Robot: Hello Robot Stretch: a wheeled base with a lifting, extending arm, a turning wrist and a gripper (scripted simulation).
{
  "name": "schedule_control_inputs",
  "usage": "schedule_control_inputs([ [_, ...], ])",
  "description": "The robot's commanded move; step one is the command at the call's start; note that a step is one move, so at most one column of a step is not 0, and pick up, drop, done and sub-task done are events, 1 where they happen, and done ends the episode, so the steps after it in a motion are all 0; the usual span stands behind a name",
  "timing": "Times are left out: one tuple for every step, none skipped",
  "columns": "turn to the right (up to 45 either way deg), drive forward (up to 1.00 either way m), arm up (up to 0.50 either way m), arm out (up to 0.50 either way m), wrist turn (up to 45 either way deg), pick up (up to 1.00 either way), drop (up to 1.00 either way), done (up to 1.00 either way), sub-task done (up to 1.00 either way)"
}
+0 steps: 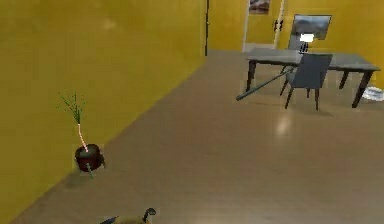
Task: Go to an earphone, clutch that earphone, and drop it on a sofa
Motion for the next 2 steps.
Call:
schedule_control_inputs([
  [3.0, 0.0, 0.0, 0.0, 0.0, 0.0, 0.0, 0.0, 0.0],
  [0.0, 1.0, 0.0, 0.0, 0.0, 0.0, 0.0, 0.0, 0.0],
])
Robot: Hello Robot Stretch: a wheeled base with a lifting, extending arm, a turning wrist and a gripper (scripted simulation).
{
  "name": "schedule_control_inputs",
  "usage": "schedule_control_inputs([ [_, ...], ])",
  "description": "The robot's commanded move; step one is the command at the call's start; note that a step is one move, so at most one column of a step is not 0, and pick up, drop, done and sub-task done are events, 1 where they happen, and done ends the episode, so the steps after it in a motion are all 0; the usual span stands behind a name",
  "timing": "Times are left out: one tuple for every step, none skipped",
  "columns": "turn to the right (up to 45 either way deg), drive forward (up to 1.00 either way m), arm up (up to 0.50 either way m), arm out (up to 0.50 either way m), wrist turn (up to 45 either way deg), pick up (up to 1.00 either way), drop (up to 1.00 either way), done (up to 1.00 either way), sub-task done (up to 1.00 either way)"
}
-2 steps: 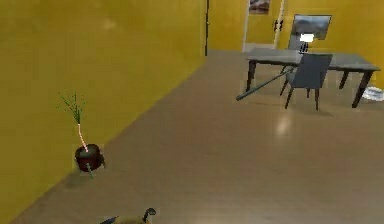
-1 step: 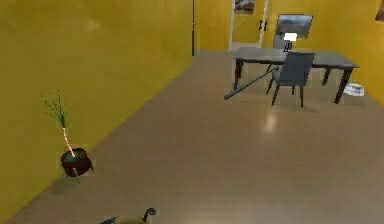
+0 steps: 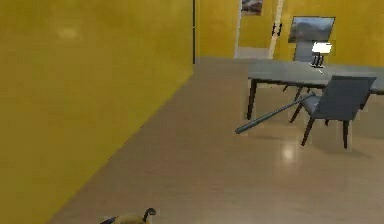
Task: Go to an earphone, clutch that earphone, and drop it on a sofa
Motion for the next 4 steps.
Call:
schedule_control_inputs([
  [0.0, 1.0, 0.0, 0.0, 0.0, 0.0, 0.0, 0.0, 0.0],
  [0.0, 1.0, 0.0, 0.0, 0.0, 0.0, 0.0, 0.0, 0.0],
  [-6.0, 0.0, 0.0, 0.0, 0.0, 0.0, 0.0, 0.0, 0.0],
  [0.0, 0.1, 0.0, 0.0, 0.0, 0.0, 0.0, 0.0, 0.0],
])
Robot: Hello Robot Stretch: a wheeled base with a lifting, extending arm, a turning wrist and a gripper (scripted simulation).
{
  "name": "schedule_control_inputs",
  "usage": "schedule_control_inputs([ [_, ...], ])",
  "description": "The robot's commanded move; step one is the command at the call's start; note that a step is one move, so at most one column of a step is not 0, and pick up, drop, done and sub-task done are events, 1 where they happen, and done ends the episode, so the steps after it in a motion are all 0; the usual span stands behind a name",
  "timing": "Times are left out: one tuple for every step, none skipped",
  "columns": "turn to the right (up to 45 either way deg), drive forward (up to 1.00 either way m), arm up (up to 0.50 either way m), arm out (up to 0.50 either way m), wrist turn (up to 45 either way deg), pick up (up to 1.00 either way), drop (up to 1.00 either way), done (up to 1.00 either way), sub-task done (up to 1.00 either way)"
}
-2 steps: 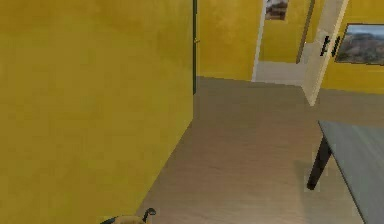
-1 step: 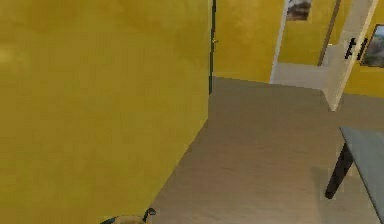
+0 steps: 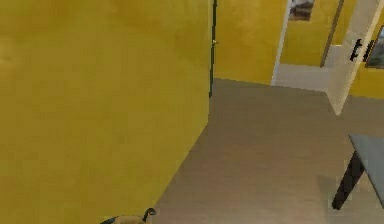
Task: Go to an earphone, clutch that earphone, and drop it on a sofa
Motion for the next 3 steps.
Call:
schedule_control_inputs([
  [27.0, 0.0, 0.0, 0.0, 0.0, 0.0, 0.0, 0.0, 0.0],
  [0.0, 1.0, 0.0, 0.0, 0.0, 0.0, 0.0, 0.0, 0.0],
  [3.0, 0.0, 0.0, 0.0, 0.0, 0.0, 0.0, 0.0, 0.0],
])
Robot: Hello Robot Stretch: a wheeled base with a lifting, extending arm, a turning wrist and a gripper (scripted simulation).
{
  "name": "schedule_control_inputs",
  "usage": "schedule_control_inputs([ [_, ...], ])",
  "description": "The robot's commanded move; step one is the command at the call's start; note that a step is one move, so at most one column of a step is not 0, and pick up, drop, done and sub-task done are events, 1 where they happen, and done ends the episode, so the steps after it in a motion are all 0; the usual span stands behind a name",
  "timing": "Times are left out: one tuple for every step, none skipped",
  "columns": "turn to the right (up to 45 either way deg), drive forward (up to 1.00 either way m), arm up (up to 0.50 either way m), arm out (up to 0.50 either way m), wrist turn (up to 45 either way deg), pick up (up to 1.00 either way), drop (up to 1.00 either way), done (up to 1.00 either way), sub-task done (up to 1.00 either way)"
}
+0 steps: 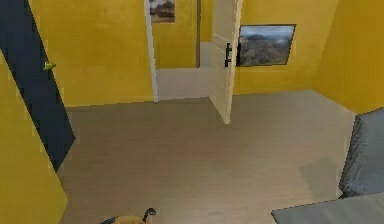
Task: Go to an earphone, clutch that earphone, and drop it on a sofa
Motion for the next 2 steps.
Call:
schedule_control_inputs([
  [0.0, 0.7, 0.0, 0.0, 0.0, 0.0, 0.0, 0.0, 0.0],
  [0.0, 1.0, 0.0, 0.0, 0.0, 0.0, 0.0, 0.0, 0.0],
])
